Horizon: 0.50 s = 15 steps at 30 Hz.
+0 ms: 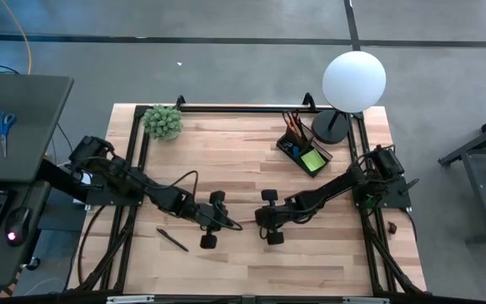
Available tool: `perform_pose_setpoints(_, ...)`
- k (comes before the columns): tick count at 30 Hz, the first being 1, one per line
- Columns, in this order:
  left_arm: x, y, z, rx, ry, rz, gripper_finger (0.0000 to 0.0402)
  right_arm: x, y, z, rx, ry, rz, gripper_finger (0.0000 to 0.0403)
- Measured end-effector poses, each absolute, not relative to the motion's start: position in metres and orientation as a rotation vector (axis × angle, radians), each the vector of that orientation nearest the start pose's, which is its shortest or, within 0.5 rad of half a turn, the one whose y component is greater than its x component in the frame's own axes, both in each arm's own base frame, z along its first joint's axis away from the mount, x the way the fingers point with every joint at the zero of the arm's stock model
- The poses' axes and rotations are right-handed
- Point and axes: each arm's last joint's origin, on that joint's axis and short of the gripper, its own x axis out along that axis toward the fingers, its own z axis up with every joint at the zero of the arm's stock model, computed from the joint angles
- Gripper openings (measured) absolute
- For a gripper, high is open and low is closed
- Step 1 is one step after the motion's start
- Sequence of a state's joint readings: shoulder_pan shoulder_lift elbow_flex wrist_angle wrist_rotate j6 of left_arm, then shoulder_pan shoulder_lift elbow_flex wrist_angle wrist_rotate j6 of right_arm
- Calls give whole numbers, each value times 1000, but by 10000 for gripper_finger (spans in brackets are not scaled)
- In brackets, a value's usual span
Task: Pick and place office supplies into organizer
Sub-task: Put the pink pencil into the black desk organizer
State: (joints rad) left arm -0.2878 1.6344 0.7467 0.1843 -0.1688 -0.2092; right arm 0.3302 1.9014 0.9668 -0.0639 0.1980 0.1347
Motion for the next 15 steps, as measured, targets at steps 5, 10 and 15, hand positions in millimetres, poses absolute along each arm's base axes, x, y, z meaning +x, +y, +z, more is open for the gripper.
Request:
perform_pose_setpoints(5, 300, -84, 152, -38, 694, -42, 1, 334, 102, 110, -112, 1018, 75, 77)
perform_pose_setpoints(10, 300, -83, 153, -20, 691, -43, 1, 333, 94, 108, -87, 1066, 78, 63)
perform_pose_setpoints(15, 293, -81, 144, -35, 640, -47, 1, 332, 100, 100, -117, 1069, 84, 22)
